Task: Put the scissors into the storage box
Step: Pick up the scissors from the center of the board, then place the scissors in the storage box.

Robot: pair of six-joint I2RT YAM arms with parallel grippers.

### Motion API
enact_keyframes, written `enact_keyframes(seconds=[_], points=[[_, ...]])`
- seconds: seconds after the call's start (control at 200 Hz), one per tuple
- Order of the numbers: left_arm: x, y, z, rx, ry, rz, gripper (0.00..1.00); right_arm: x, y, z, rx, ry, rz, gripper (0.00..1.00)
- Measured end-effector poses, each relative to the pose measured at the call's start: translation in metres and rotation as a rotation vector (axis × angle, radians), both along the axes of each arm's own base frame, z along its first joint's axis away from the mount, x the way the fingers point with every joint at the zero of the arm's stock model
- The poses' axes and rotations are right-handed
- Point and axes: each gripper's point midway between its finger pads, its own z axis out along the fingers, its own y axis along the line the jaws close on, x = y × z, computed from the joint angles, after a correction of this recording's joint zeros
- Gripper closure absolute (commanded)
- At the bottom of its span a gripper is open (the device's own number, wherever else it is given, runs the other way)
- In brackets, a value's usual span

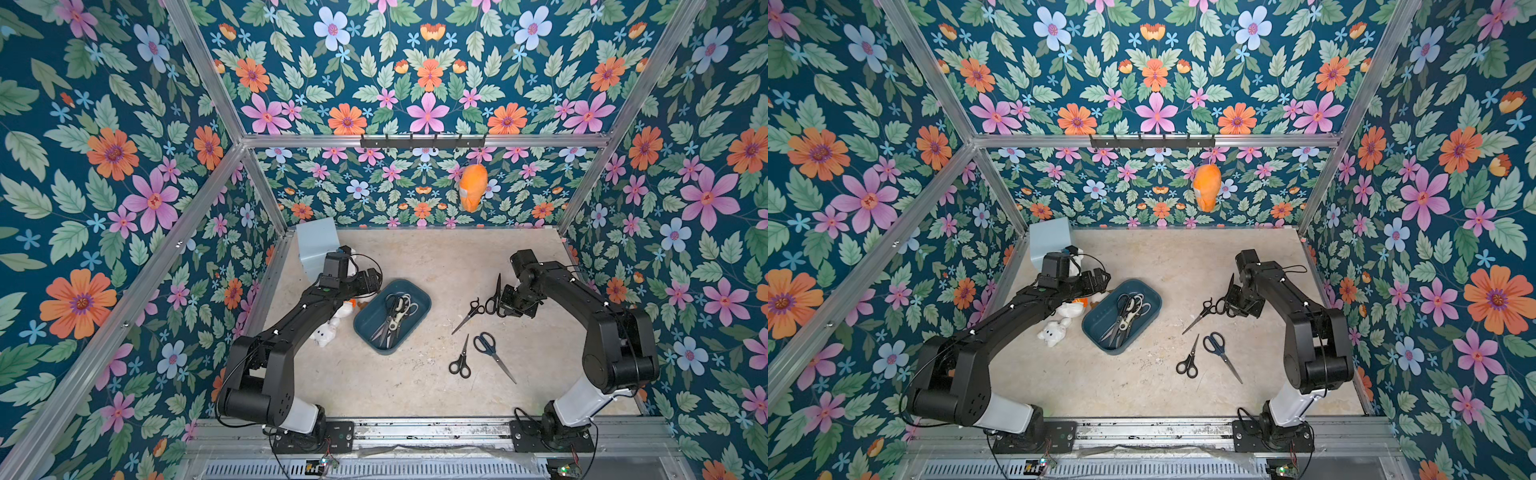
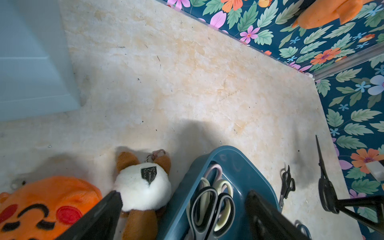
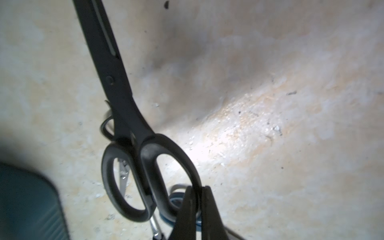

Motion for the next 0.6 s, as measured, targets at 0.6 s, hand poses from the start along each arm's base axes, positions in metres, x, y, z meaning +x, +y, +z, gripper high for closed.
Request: enact_keyframes(seconds=[0.6], points=[[0.024,0.049,0.019,0.002,-0.091,0.114,0.03,-0.02,0.263,0.081,0.31,-0.252,0.043,1.0]])
